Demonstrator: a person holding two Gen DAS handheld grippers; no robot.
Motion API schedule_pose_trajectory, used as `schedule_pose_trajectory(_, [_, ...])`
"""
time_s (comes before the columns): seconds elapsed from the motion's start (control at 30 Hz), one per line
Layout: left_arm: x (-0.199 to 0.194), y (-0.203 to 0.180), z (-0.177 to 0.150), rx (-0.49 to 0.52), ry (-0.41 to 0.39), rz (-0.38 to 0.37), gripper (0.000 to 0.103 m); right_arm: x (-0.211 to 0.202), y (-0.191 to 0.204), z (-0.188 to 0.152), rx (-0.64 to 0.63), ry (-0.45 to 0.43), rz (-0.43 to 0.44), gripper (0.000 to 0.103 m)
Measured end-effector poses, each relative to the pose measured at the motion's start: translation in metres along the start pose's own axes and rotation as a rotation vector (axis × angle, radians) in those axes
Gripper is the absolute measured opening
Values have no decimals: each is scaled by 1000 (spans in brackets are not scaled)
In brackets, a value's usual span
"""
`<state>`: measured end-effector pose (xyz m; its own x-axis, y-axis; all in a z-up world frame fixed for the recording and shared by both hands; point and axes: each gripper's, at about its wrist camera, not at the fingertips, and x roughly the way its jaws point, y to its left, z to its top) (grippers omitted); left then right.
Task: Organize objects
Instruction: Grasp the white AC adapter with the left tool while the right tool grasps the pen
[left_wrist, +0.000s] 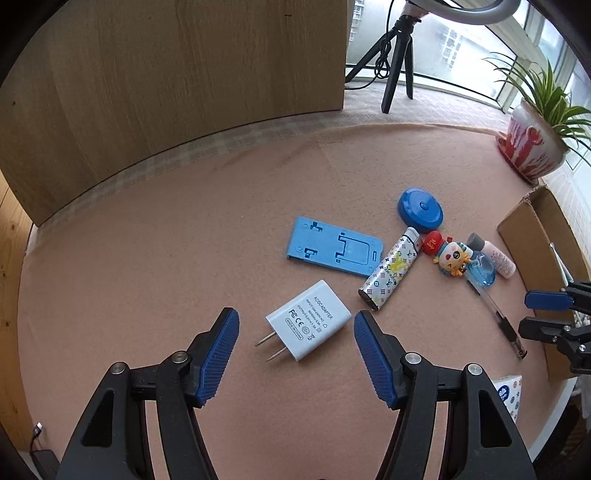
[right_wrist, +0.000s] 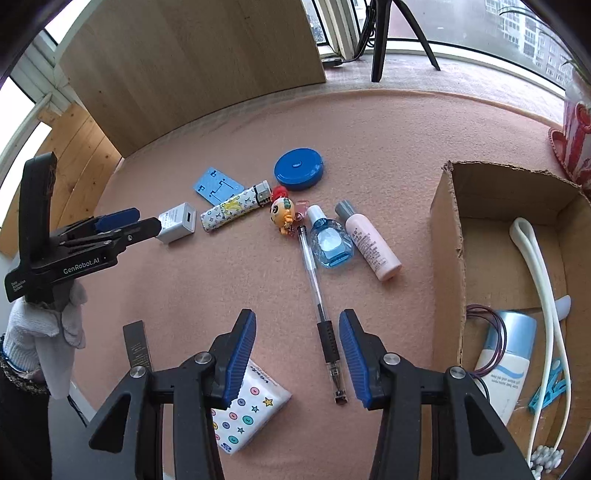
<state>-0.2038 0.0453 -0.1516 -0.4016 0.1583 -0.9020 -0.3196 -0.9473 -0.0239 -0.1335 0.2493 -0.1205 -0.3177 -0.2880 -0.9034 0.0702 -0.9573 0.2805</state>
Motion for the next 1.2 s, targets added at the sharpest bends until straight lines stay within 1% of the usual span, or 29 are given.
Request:
schedule_pose_trajectory(0.07, [7,-3,4,49,5,14,68,8,-1,4,-1,16,-17,43])
schedule_pose_trajectory(0.17, [20,-7,8,101,30,-1,70,19,-2,10,2,41,-29,43])
schedule_pose_trajectory(0.3, [33,-8,12,114,55,-8,71,33,1,15,-25,73,-67,43])
schedule_pose_trajectory(0.4, [39,-6,11,109,80,-32,71,42,2,17,-35,90,-94,43])
schedule_pose_trajectory(0.47, [41,-5,7,102,89,-56,66,46,2,17,-39,100,-104,43])
schedule_pose_trajectory(0.5, [41,-5,5,96,93,-68,57,48,1,17,-40,104,-107,43])
schedule_pose_trajectory(0.53, [41,-5,3,91,91,-70,54,48,2,17,-42,103,-110,43])
schedule_pose_trajectory(0.6, [40,-4,1,75,79,-70,50,48,2,16,-47,101,-114,43])
schedule_pose_trajectory(0.63, [39,-2,0,58,73,-72,46,48,2,16,-49,100,-116,42])
schedule_pose_trajectory(0.67, [38,-1,-1,39,70,-79,43,48,3,16,-52,99,-119,41])
schedule_pose_trajectory(0.7, [37,0,-2,22,66,-84,40,48,3,15,-57,98,-127,38])
schedule_pose_trajectory(0.83, [33,-7,-11,-14,53,-74,39,47,5,14,-74,94,-151,24])
schedule_pose_trajectory(0.87, [32,-9,-15,-26,46,-73,39,47,5,13,-76,93,-149,22])
schedule_pose_trajectory(0.93, [28,-15,-23,-53,34,-66,39,46,6,10,-71,94,-143,13])
schedule_pose_trajectory(1.03, [17,-25,-40,-77,31,-79,39,43,3,3,-60,90,-123,9])
schedule_pose_trajectory(1.2, [6,-42,-65,-124,13,-78,39,36,-5,-11,-20,74,-71,8])
